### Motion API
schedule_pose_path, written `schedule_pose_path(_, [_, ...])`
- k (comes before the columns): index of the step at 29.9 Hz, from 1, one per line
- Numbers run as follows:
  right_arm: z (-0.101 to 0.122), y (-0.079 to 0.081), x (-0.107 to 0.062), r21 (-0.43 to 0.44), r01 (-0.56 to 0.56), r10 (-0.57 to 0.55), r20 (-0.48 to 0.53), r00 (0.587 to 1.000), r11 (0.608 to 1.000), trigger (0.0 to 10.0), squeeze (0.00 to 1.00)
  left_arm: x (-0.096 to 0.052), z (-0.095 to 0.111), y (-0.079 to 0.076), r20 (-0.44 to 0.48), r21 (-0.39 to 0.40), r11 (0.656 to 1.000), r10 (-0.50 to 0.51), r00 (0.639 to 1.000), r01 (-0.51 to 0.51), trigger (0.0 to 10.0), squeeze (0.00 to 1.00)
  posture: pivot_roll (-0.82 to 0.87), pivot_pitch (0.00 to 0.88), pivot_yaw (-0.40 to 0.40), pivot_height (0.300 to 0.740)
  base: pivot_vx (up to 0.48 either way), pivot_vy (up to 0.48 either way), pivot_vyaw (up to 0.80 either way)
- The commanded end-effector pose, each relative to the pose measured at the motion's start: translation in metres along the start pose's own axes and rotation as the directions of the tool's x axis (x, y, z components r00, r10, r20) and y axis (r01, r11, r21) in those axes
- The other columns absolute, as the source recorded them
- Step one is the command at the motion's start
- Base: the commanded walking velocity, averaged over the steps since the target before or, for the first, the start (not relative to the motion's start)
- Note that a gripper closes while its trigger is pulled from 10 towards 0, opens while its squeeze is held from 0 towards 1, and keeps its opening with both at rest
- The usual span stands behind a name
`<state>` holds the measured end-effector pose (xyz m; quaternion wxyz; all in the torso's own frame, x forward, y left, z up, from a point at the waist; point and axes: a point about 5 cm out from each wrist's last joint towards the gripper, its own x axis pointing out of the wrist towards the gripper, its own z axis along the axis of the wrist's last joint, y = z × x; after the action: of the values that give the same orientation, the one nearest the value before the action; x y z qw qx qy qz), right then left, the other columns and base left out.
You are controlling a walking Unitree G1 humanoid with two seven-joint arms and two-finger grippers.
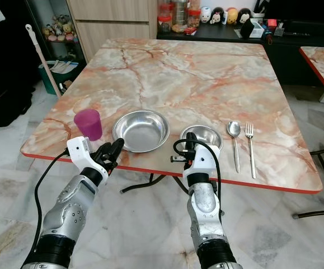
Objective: Setting the table
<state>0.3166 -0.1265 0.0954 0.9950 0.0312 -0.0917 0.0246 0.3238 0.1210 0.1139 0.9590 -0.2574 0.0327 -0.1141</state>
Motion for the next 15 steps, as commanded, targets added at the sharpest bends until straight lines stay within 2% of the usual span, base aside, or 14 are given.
schedule_pose_path(1, [0.002, 0.000, 0.001, 0.006, 0.010, -0.010, 0.007, 1.000, 1.000, 10.0, 0.00, 0.003, 0.000, 0.004, -0.027, 0.014, 0.999, 0.039, 0.999, -0.039, 10.0, 0.00, 0.04, 0.097, 0.045, 0.740, 0.000, 0.000, 0.00])
schedule_pose_path(15, [0.004, -0.002, 0.002, 0.005, 0.010, -0.010, 0.010, 1.000, 1.000, 10.0, 0.00, 0.022, -0.005, -0.008, -0.069, -0.010, 0.998, 0.054, 0.996, -0.055, 10.0, 0.00, 0.03, 0.108, 0.039, 0.740, 0.000, 0.000, 0.00])
